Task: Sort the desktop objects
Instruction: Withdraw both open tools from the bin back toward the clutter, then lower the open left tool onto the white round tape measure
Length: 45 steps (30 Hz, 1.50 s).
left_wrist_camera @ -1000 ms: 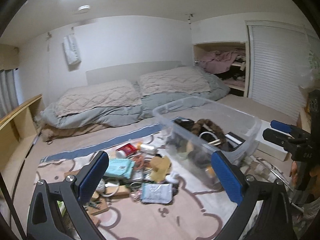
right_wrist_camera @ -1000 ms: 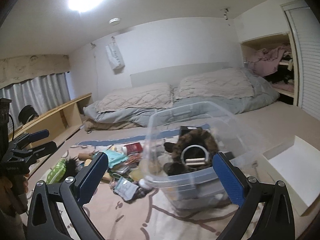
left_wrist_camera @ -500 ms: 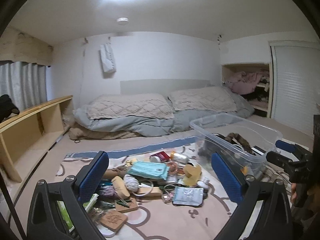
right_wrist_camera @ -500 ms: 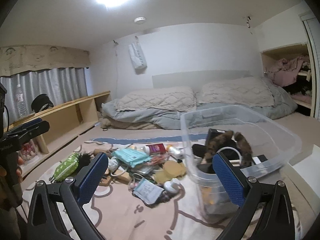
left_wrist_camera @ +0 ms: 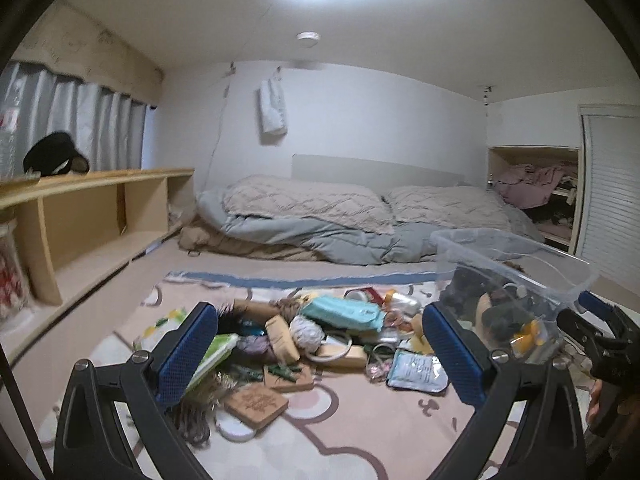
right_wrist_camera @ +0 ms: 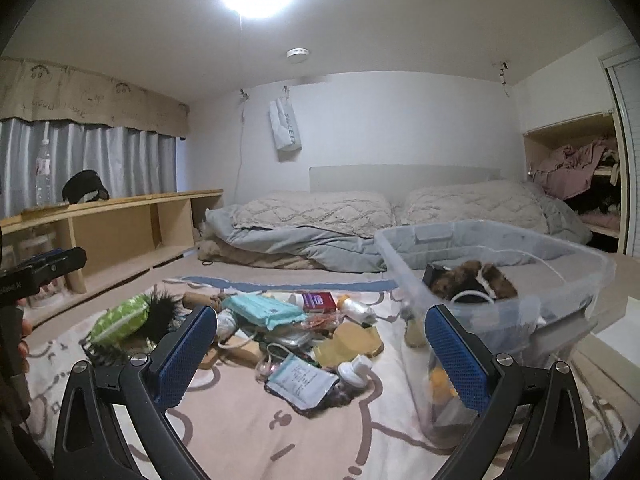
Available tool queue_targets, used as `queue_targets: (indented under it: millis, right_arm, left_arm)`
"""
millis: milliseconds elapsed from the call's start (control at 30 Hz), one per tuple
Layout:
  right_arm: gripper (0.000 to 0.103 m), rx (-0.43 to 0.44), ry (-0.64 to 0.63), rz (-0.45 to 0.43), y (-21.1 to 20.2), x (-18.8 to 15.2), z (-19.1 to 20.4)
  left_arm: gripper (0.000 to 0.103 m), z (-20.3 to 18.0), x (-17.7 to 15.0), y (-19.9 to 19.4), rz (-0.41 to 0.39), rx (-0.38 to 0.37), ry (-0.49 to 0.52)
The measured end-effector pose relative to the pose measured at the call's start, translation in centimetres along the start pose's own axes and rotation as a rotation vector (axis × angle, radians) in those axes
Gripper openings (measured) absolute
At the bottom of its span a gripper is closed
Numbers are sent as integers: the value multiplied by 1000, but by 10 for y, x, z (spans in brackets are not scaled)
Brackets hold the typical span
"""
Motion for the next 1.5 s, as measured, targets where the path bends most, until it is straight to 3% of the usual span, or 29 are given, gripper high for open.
queue_targets:
  millis: [300, 533, 733, 867, 1167, 1400, 1500]
  right_arm:
    - [103, 9, -10, 72, 20, -34, 10]
    - [103, 34, -34, 229, 53, -58, 14]
    - [103, 85, -11, 416, 83, -88, 17]
    - [103, 90, -33, 512, 98, -104, 21]
    - [103, 94, 31, 696, 119, -134, 14]
    - [103, 69, 1, 749, 123, -144, 17]
    - [103, 48, -35, 762, 124, -147, 21]
  left_arm:
    - [103, 9, -34, 16, 73, 6, -12]
    - [103, 19, -55, 43, 219, -74, -90]
    - [103, 39, -71, 68, 348, -74, -203]
    - [103, 46, -82, 83, 407, -42, -229]
    - [103, 59, -111, 127, 525, 81, -176]
    - [103, 84, -128, 143, 620, 137, -232]
    - [103, 88, -130, 146, 637, 126, -259]
Point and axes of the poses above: each gripper's, at about its wrist camera, not at the fingertips, and y roughly the way its jaws point, z to its left, x to its top, the point moved 2 cm from there along y, roughly the way its jaws point, and after that the axes turned 3 degrees about -y, right-handed, at the moved point
